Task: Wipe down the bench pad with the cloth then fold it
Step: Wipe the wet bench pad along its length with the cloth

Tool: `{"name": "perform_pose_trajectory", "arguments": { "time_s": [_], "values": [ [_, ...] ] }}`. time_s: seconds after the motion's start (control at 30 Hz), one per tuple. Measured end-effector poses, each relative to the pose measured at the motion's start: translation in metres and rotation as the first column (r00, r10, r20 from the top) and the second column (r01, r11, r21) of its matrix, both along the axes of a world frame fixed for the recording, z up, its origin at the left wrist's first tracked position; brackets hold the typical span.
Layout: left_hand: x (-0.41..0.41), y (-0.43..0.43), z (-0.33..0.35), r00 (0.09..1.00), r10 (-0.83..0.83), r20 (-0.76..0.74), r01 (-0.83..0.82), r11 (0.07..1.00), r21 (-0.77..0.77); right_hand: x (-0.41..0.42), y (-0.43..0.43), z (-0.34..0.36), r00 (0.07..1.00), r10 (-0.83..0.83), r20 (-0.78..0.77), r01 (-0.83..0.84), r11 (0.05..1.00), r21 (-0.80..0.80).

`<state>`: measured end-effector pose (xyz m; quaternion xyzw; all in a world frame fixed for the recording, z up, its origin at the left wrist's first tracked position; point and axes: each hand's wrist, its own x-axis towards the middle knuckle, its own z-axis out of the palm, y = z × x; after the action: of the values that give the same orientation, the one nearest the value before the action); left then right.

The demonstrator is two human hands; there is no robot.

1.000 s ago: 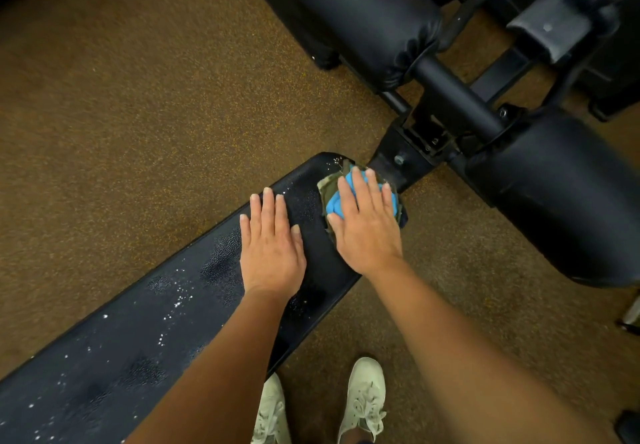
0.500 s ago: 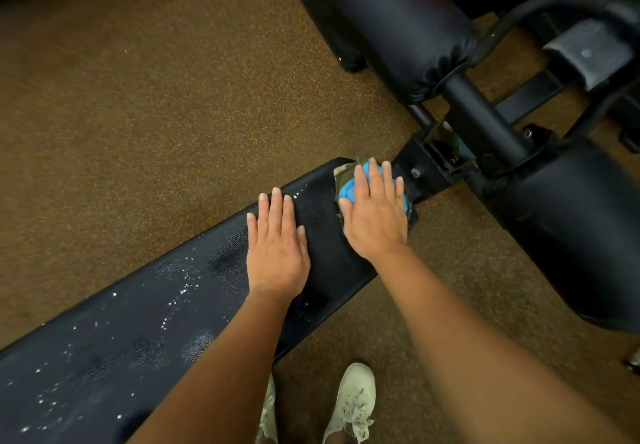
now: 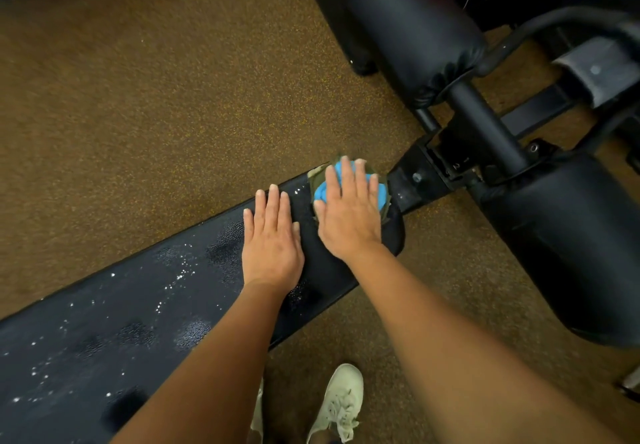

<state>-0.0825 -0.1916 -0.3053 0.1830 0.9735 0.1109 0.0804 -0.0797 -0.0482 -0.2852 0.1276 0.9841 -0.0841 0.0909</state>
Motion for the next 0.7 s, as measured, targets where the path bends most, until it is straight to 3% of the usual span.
{"name": "perform_pose_trajectory", "arguments": {
  "time_s": [0.13,0.3,0.37,0.47,0.53,0.6,0.7],
  "values": [
    [0.000,-0.002,0.000,1.000,-0.010,0.002,0.010,1.000,-0.023,0.030,0.023,-0.001,0.949,0.312,-0.035,-0.313,0.950,-0.009],
    [0.002,-0.004,0.000,1.000,-0.017,0.000,0.017,0.999,-0.030,0.005,0.023,0.001,0.999,-0.007,0.045,0.006,1.000,0.026],
    [0.002,-0.004,-0.001,1.000,-0.016,-0.011,0.016,0.999,-0.028,-0.003,0.006,0.002,1.000,0.025,0.017,-0.025,1.000,0.004],
    [0.002,-0.004,-0.001,1.000,-0.015,-0.011,0.015,1.000,-0.010,0.018,0.002,-0.002,0.968,0.247,-0.036,-0.247,0.969,-0.008],
    [0.002,-0.005,0.000,1.000,-0.025,-0.013,0.025,1.000,-0.002,0.033,0.015,-0.004,0.956,0.289,-0.060,-0.288,0.957,0.021],
    [0.001,-0.006,0.000,1.000,-0.018,-0.006,0.018,1.000,0.012,0.030,0.023,-0.006,0.972,0.225,-0.067,-0.223,0.974,0.039],
    [-0.001,-0.006,0.002,1.000,-0.024,-0.002,0.024,1.000,0.015,-0.001,0.013,-0.006,0.999,-0.009,-0.045,0.009,1.000,0.017]
  ]
}}
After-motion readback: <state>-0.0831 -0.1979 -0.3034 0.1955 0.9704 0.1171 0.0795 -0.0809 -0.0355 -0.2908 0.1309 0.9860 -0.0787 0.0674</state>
